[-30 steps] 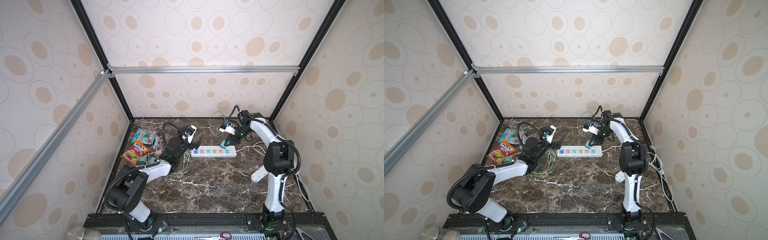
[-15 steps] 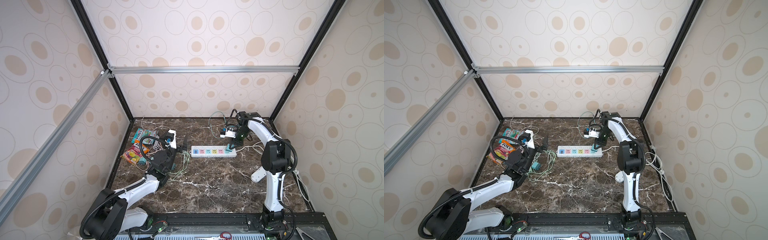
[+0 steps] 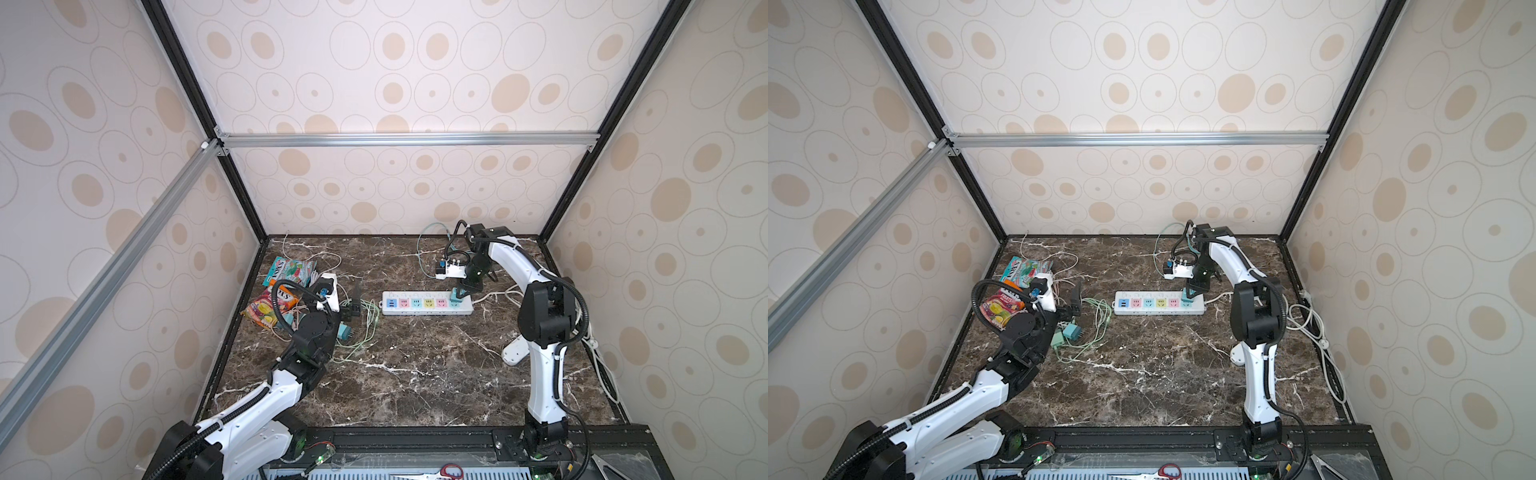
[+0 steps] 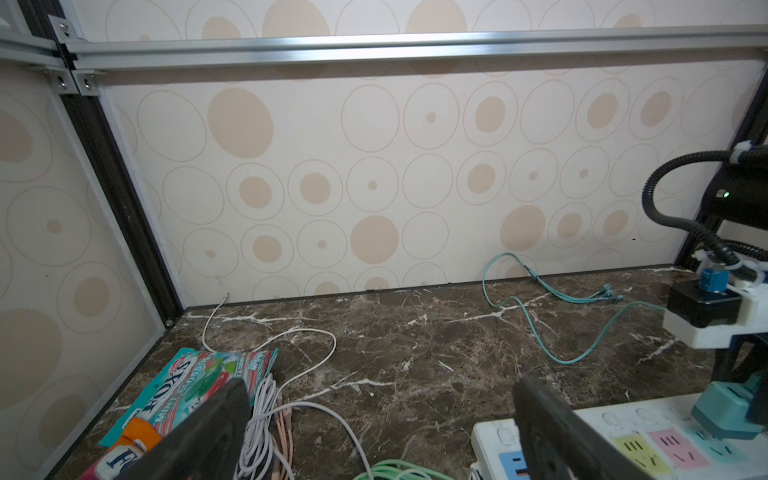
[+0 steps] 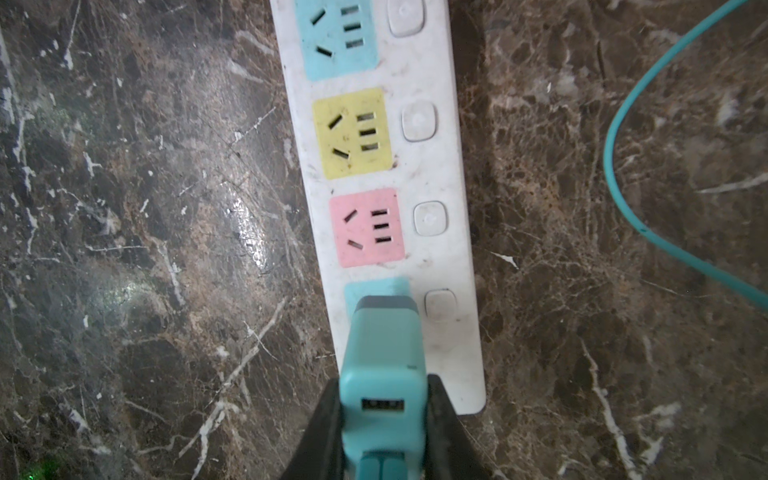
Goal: Insert the plug
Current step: 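Lower the charger onto the end socket with the right gripper while the left withdraws, then press the teal charger into the socket and open the right gripper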
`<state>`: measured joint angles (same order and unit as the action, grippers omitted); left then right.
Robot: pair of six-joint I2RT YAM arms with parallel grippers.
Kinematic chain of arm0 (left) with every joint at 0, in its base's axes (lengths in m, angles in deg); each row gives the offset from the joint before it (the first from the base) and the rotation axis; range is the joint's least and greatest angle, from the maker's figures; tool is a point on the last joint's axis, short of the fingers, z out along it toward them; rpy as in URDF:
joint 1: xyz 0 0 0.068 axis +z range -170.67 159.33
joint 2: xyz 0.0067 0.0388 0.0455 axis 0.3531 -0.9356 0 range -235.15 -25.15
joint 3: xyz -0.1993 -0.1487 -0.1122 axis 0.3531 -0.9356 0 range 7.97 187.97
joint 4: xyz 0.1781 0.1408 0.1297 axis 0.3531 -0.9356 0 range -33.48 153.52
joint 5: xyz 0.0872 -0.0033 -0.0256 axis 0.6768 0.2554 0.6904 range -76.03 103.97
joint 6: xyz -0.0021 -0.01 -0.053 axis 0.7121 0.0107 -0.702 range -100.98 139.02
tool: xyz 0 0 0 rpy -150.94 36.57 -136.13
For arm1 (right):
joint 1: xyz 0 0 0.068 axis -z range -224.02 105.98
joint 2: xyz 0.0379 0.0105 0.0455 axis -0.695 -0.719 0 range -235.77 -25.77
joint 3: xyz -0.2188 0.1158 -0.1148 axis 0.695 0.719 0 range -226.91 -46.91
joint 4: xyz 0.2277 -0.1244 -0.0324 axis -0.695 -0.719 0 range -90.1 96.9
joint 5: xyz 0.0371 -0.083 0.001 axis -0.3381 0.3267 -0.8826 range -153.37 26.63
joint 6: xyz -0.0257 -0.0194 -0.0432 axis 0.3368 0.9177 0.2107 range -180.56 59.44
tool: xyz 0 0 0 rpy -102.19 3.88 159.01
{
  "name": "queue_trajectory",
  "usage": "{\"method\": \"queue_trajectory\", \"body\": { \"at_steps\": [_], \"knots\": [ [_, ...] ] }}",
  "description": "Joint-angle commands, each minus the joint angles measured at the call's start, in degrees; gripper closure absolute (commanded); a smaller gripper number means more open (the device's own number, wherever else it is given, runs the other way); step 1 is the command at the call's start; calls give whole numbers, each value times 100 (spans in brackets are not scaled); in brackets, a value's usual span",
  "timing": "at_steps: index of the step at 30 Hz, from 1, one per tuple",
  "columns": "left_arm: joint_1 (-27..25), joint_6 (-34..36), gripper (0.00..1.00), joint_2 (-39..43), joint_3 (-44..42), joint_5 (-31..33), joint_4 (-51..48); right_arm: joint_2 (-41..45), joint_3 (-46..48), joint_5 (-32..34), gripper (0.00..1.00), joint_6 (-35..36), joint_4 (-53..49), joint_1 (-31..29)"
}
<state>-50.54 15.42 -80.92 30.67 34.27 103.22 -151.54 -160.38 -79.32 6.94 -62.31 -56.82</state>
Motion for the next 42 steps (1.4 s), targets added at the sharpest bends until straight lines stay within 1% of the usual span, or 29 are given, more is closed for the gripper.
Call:
{"method": "queue_trajectory", "body": {
  "at_steps": [1, 4, 7, 19, 22, 27, 32, 36, 37, 40, 41, 42],
  "knots": [
    [30, -155, 2, 161, -78, 227, -19, -115, 31, 47, 100, 283, -73, -44],
    [33, -81, 2, 180, -117, 221, 55, -44, 317, -84, 100, 348, 138, -80],
    [33, -45, 2, 180, -99, 221, 41, -78, 430, 76, 100, 378, 207, -124],
    [33, -70, 2, 120, -108, 135, -41, -22, 334, 61, 100, 522, 388, -248],
    [34, -54, 2, 127, -116, 141, -70, -51, 351, 276, 100, 610, 348, -267],
    [34, -27, 2, 136, -140, 159, -104, -94, 651, 476, 100, 667, 532, -274],
    [34, -27, 1, 112, -125, 159, -204, -383, 837, 751, 100, 711, 673, -291],
    [33, -86, 2, 60, -52, 159, -348, -526, 953, 1108, 100, 720, 703, -294],
    [33, -105, 2, 37, -30, 159, -391, -519, 967, 1128, 100, 712, 698, -434],
    [50, -211, 2, -68, 69, 175, -573, -450, 862, 981, 100, 617, 637, -452],
    [59, -257, 2, -114, 106, 177, -631, -423, 759, 881, 96, 526, 576, -446],
    [64, -294, 2, -163, 132, 180, -677, -405, 659, 783, 89, 433, 507, -438]
  ]
}}
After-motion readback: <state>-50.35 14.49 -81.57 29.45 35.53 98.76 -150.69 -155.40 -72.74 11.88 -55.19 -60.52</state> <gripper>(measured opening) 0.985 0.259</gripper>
